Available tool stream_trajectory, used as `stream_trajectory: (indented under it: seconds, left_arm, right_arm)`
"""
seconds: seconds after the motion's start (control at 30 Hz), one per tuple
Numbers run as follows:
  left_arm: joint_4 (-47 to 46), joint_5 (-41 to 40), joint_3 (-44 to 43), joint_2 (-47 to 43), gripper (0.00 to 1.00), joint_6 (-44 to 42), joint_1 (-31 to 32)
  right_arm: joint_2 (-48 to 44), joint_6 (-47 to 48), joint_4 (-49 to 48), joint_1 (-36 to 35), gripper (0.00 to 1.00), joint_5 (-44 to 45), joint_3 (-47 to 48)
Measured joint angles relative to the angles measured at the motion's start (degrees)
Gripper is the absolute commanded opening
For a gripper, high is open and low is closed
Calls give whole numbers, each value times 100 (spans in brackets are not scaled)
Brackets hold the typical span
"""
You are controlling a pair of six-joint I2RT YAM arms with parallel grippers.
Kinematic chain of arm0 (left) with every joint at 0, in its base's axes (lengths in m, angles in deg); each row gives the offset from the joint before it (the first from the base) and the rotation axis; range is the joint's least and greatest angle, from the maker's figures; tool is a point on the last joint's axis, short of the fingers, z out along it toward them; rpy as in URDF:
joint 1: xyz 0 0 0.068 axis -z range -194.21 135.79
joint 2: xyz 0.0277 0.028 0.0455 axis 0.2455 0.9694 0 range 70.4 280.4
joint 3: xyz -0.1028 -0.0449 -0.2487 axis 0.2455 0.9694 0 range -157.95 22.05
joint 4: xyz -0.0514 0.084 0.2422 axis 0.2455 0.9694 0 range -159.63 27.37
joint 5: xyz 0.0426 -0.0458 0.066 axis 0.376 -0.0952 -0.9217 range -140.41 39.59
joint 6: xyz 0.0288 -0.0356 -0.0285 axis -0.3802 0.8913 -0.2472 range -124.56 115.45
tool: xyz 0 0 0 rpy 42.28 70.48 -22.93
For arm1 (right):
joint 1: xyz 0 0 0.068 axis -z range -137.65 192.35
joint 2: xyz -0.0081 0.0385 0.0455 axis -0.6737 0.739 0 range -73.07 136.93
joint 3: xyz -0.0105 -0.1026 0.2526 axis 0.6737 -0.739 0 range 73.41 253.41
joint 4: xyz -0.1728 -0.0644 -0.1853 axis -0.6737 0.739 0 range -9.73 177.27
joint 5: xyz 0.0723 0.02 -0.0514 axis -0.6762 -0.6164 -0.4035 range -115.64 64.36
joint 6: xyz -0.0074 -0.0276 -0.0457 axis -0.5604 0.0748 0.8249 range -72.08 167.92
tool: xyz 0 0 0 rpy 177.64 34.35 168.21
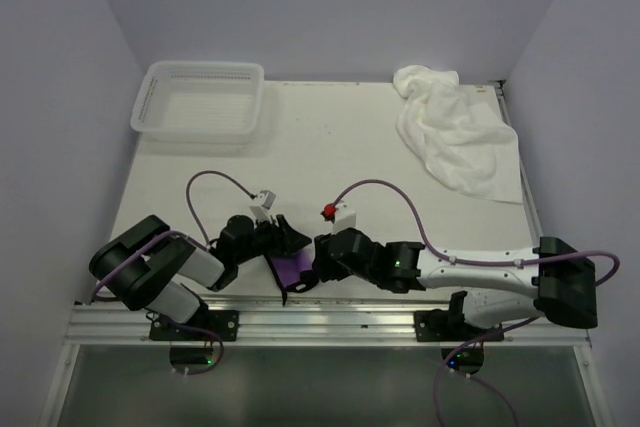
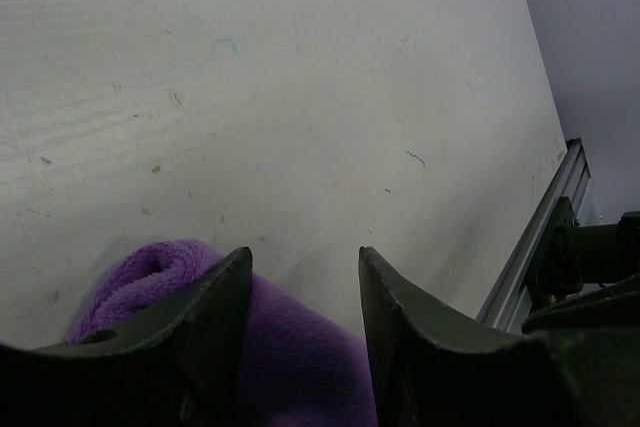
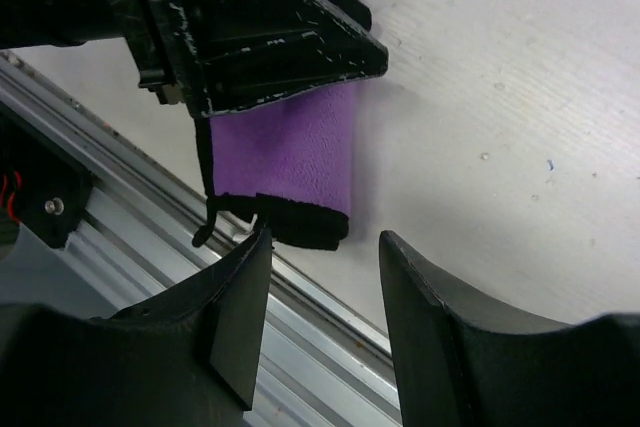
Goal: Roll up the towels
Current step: Roll the towel
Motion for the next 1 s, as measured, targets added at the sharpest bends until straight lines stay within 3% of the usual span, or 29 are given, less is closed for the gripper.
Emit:
stream_trajectory:
  seconds: [0.3, 0.7, 0.87, 0.97, 1.0]
  left_arm:
    - [92, -94, 48, -131, 52, 0, 26]
    - [254, -190, 114, -330, 52, 0, 63]
    - [293, -199, 114, -358, 52, -2, 63]
    - [326, -203, 114, -382, 53, -2, 63]
    - [341, -212, 114, -402, 53, -2, 63]
  right_arm:
    - [463, -999, -1436, 426, 52, -922, -577]
    - [1322, -1379, -2251, 737, 52, -1224, -826]
    - [1727, -1467, -2627, 767, 45, -1534, -833]
    - [1801, -1493, -2717, 741, 37, -1576, -820]
    - [1805, -1491, -2715, 726, 30, -1569, -817]
